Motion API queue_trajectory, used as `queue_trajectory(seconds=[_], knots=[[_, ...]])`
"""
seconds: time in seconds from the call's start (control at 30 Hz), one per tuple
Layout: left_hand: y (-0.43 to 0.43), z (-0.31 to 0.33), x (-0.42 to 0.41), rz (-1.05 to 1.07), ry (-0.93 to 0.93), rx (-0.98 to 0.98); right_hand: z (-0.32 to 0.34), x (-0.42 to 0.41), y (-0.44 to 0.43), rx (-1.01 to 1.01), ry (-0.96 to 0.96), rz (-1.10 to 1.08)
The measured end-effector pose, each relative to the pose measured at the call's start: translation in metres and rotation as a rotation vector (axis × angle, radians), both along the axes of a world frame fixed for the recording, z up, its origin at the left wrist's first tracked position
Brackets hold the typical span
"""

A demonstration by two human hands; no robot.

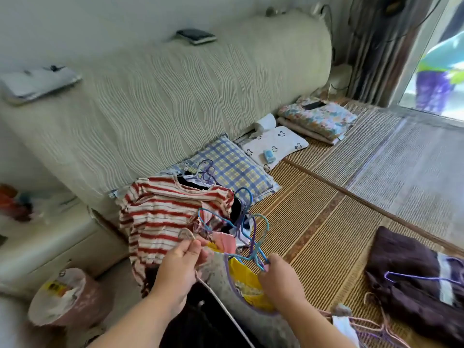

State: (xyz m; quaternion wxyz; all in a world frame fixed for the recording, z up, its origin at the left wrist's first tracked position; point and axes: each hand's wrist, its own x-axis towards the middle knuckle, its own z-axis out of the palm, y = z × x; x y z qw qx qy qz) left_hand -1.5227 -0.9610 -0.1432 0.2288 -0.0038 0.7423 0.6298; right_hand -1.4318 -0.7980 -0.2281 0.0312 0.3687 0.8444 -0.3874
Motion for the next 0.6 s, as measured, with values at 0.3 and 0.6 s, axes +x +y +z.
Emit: queue_trajectory(seconds=[0.3, 0.6], knots=[[-0.116, 0.115, 0.051, 0.098, 0.105, 0.209, 0.147, 0.028, -0.093, 0.185, 0.182, 0.156], [-0.225, 0.235, 0.105, 0.163, 0.569, 0.229, 0.339, 0.076, -0.188, 0.175, 0.468, 0.277]])
